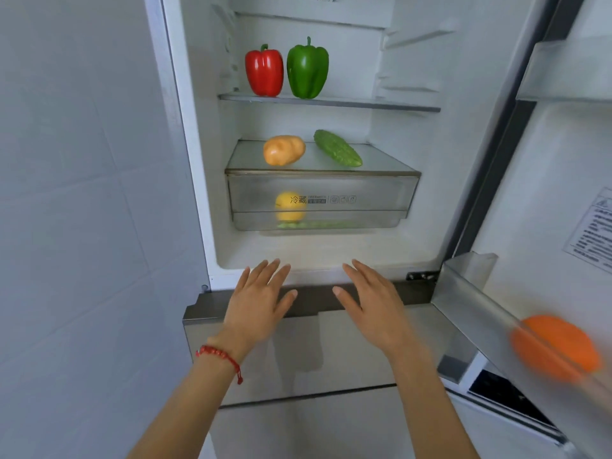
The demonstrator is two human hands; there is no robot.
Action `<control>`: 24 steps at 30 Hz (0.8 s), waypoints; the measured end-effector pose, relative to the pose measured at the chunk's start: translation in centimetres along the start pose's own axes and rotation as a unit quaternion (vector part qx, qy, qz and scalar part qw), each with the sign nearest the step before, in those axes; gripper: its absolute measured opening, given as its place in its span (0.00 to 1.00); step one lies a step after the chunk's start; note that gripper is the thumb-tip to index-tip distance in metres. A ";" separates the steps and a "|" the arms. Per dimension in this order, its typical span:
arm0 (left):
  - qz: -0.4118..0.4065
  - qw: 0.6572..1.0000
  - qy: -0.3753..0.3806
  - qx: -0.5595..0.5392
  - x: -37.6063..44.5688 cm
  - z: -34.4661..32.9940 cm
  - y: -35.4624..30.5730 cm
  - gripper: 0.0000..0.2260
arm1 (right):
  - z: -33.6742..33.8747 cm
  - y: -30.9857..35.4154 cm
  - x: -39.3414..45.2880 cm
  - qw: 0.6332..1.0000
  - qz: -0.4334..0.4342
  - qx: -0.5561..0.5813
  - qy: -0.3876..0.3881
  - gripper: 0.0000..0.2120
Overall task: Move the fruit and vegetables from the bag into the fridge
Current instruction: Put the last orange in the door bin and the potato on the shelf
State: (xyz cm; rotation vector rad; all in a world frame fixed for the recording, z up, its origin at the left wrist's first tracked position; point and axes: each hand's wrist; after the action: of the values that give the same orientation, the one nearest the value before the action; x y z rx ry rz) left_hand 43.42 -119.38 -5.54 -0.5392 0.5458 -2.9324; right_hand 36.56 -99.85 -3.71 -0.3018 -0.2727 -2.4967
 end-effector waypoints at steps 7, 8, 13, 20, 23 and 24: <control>-0.026 0.999 0.016 -0.017 -6.9 0.9 -0.5 0.37 | 0.5 2.3 -7.6 0.999 -0.022 -0.014 0.020 0.30; -0.025 0.999 0.020 -0.020 -7.8 0.8 -0.9 0.36 | 0.5 2.5 -8.6 0.999 -0.025 -0.020 0.031 0.31; -0.034 0.998 0.042 -0.012 -11.5 0.5 -3.0 0.34 | 0.8 2.5 -13.3 0.998 -0.051 -0.025 0.040 0.30; -0.049 0.996 0.066 -0.030 -15.3 -1.3 -6.9 0.38 | 1.6 0.4 -20.1 0.996 -0.071 -0.017 0.056 0.35; -0.059 0.996 0.060 -0.028 -17.0 -2.8 -9.2 0.40 | 1.6 -1.3 -23.0 0.996 -0.077 -0.016 0.048 0.40; -0.061 0.996 0.056 -0.030 -17.6 -3.3 -10.0 0.40 | 1.6 -2.0 -24.0 0.996 -0.078 -0.012 0.046 0.41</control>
State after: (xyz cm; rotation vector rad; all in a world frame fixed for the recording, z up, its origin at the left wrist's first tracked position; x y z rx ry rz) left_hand 58.21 -105.99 -10.40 -0.4299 0.6385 -3.0853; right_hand 54.68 -84.78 -9.03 -0.1798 -0.2357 -2.6621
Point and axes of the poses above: each hand's wrist, its own x-axis towards the middle knuckle, its own z-axis out of the back of the hand, y = z × x, and after that the axes turned 12 degrees about -x, right-handed
